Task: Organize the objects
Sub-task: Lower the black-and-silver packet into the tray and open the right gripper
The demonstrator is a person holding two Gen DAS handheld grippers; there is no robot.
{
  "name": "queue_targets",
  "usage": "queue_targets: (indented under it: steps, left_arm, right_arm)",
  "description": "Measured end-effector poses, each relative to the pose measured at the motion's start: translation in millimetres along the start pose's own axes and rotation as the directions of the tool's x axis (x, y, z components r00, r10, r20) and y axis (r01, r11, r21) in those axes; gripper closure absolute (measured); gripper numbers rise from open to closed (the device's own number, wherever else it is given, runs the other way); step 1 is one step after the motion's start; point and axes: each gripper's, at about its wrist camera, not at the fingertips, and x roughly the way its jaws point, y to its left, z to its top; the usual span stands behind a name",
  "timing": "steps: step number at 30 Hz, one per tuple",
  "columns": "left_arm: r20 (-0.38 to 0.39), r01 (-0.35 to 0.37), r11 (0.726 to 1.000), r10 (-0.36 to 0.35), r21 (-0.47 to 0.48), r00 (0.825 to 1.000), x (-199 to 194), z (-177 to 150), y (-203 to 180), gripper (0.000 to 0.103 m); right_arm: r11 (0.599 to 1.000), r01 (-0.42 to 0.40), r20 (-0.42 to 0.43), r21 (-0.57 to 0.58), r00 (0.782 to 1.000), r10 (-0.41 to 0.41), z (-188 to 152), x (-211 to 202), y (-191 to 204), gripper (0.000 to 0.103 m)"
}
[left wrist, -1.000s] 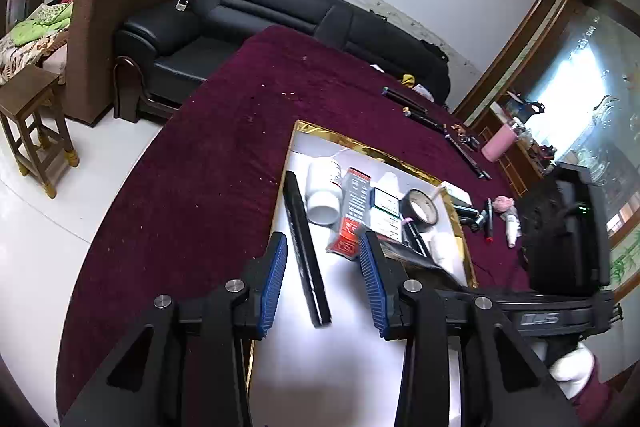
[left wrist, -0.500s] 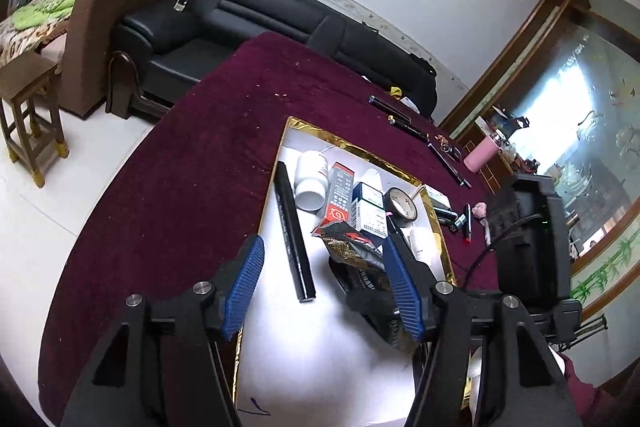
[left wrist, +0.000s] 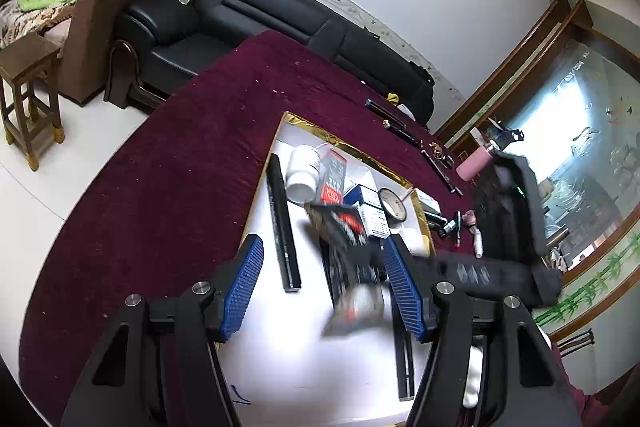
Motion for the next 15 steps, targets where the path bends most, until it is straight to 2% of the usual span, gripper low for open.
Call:
queue_targets:
  steps: [5,13,15]
  left_arm:
    - [-0.001,0.012,1.000,-0.012,0.001,1.000,-2.0,-2.2,-2.5,0.046]
    - [0.003,0.015,1.000,-0.015,0.000,1.000,-5.0,-5.2,-3.1,0.045]
    - [0.004,0.016,1.000,-0.016,-0.001,1.000,-6.4,-7.3,-5.1,0.042]
  right_arm:
    - [0.997,-0.066,0.015,0.049,0.998,0.066,10.3,-8.7,-8.6,0.046]
    - [0.995,-0.095,0.111,0.009,0.989,0.093,-3.0,-57.7,-0.5,0.046]
    - [0.997,-0.083,0.153,-0.003,0.985,0.082,-8.8,-77.1,-2.4,0.046]
